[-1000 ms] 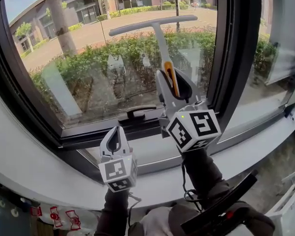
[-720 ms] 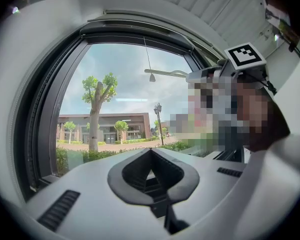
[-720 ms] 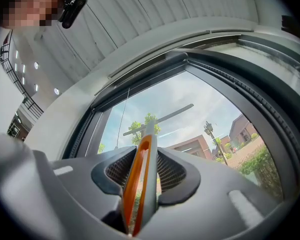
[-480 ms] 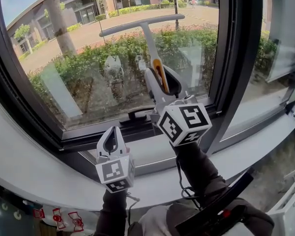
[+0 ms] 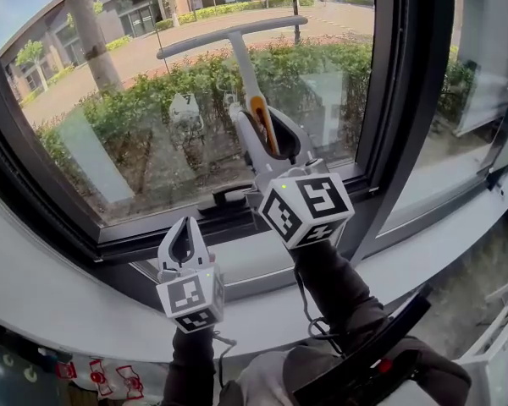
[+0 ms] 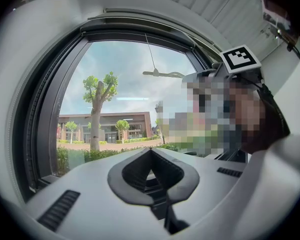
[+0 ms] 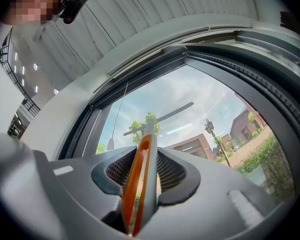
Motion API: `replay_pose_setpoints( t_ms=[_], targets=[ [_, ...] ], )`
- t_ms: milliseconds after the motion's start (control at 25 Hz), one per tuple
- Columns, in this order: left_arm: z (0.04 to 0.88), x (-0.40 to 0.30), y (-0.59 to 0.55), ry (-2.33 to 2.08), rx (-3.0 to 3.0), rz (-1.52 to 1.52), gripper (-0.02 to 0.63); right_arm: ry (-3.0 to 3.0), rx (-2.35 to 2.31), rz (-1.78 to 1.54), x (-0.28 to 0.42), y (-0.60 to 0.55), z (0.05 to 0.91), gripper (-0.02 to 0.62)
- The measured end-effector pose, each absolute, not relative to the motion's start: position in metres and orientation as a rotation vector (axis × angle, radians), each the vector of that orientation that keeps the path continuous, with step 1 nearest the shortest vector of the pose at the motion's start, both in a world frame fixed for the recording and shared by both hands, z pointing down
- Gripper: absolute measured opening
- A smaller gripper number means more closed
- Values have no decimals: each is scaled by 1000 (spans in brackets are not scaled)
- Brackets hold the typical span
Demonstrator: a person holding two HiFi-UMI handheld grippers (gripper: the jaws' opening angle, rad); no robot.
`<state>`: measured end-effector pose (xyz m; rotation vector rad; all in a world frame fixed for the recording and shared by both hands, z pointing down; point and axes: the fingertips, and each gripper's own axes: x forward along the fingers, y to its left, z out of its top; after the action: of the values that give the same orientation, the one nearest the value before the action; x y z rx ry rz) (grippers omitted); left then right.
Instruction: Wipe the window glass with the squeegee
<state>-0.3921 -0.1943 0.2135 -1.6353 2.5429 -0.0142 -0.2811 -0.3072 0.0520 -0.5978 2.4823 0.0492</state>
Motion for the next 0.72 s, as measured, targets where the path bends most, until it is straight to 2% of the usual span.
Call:
replay_pose_setpoints(
  t_ms=[720],
  targets=[
    [226, -396, -197, 2551, -1636, -85, 2, 2503, -560, 11, -288, -309, 73, 115]
  ],
)
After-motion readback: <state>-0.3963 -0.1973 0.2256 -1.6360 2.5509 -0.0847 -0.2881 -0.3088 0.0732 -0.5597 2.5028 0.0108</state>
